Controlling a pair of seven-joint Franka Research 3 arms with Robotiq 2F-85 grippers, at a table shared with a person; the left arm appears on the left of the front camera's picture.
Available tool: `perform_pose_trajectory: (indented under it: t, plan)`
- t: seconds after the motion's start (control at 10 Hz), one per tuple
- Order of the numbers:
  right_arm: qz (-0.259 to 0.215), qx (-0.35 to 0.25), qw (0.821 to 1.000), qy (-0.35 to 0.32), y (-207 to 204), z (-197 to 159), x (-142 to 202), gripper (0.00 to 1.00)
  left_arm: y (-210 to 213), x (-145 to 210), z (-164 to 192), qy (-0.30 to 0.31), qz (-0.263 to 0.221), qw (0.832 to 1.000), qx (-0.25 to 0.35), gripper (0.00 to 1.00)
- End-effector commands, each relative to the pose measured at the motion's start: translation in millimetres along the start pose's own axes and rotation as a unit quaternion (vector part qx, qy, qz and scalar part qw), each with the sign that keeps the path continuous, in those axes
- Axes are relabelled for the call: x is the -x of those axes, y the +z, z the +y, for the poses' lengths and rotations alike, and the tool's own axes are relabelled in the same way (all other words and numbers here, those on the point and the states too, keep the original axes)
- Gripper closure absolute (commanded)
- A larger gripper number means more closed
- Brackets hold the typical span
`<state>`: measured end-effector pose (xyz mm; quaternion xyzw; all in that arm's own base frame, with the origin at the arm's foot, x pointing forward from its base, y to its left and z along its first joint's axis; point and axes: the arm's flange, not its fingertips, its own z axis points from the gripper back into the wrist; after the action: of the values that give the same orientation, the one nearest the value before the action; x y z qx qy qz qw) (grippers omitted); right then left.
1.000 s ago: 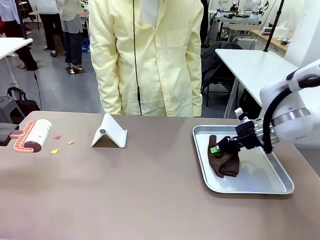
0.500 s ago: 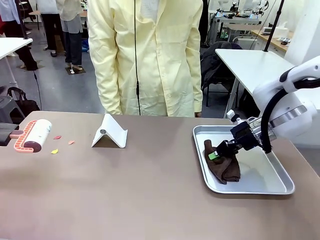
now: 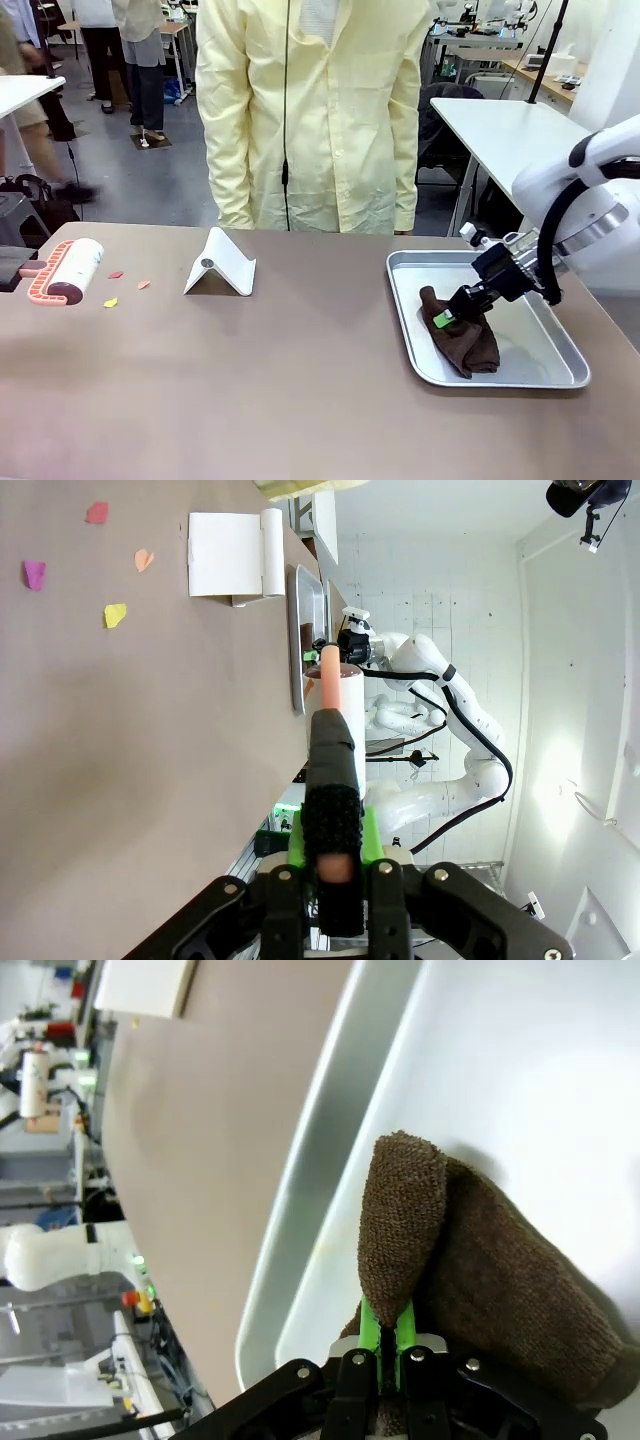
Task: Clean the surface of the table.
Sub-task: If a person points to the right, clean the right side of the table with your right hand, and if they point to the left, clean the left side with your left hand.
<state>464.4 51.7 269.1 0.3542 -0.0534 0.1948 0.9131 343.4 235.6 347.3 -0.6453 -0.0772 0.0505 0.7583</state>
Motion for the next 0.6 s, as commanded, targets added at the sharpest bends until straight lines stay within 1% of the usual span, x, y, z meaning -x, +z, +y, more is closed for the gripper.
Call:
perform_pose_trajectory:
  t: [0.0,0.2,0.3,0.4,0.5]
  plan:
    - [-0.008,0.049,0.998,-0.033,14,-35,29,0.94,1,2,-5,-0.007,-0.001,1.0,0.011,1.0]
    - [-0.053,0.039,0.996,-0.053,38,-47,36,0.94,1,2,-5,-0.007,-0.001,1.0,0.011,1.0]
    - [-0.084,0.026,0.994,-0.062,52,-51,41,0.94,1,2,-5,-0.007,-0.001,1.0,0.011,1.0]
    - [-0.123,0.005,0.99,-0.073,68,-54,46,0.94,1,2,-5,-0.007,-0.001,1.0,0.011,1.0]
    - [-0.16,-0.036,0.983,-0.083,87,-55,54,0.94,1,2,-5,-0.007,-0.001,1.0,0.011,1.0]
